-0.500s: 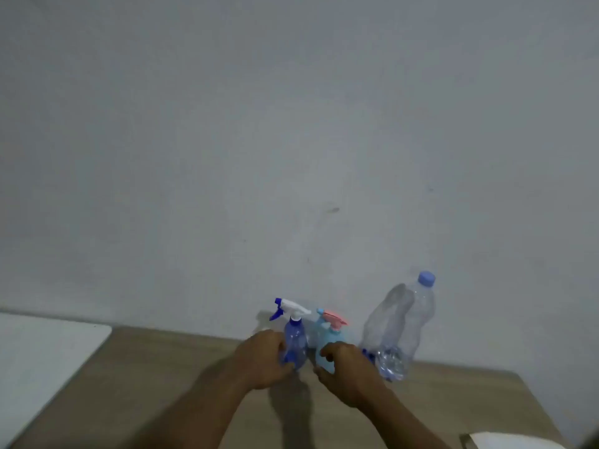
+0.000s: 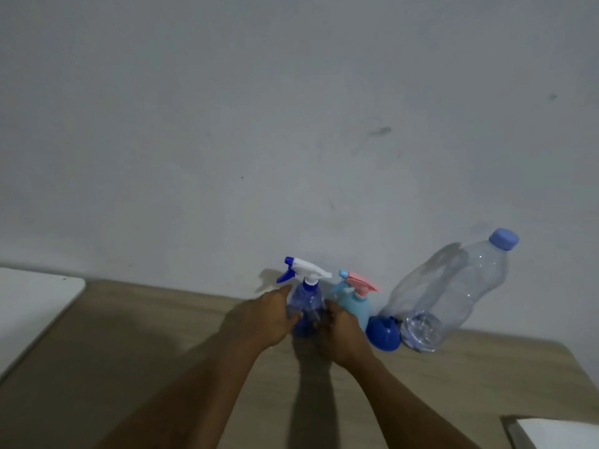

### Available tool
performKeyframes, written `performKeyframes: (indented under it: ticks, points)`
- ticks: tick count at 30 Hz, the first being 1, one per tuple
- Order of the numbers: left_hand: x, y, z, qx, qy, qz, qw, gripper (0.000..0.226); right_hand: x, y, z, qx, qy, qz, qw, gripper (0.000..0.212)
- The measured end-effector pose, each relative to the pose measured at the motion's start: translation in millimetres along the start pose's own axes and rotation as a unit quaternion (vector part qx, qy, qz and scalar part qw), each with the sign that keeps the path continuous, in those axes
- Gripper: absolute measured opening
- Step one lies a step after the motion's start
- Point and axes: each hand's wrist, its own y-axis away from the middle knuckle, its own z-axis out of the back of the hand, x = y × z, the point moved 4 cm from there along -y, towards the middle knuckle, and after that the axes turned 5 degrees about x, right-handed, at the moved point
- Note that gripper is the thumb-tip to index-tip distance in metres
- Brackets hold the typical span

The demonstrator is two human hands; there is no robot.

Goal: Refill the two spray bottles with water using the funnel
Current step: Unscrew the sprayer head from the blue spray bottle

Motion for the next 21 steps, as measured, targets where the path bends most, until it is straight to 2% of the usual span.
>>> performKeyframes:
  ticks: [8,12,16,21]
  points:
    - [-10,16,-9,-0.012,0.017,-0.012,1.0,0.047,-5,11,-10,-0.032,-0.105,0.021,0.994,0.017]
    - [-14,47,-23,-0.019,0.06,-0.013,0.998,0.046,-2,53,-7,-0.056,-0.126,0.037,0.99,0.029]
    - [-28,79,-47,-0.015,0.099,-0.023,0.995,0.045,-12,103,-1,-0.077,-0.157,0.02,0.984,0.041]
    - [-47,120,-87,-0.018,0.126,-0.025,0.992,0.055,-35,167,2,-0.098,-0.185,-0.01,0.978,0.047]
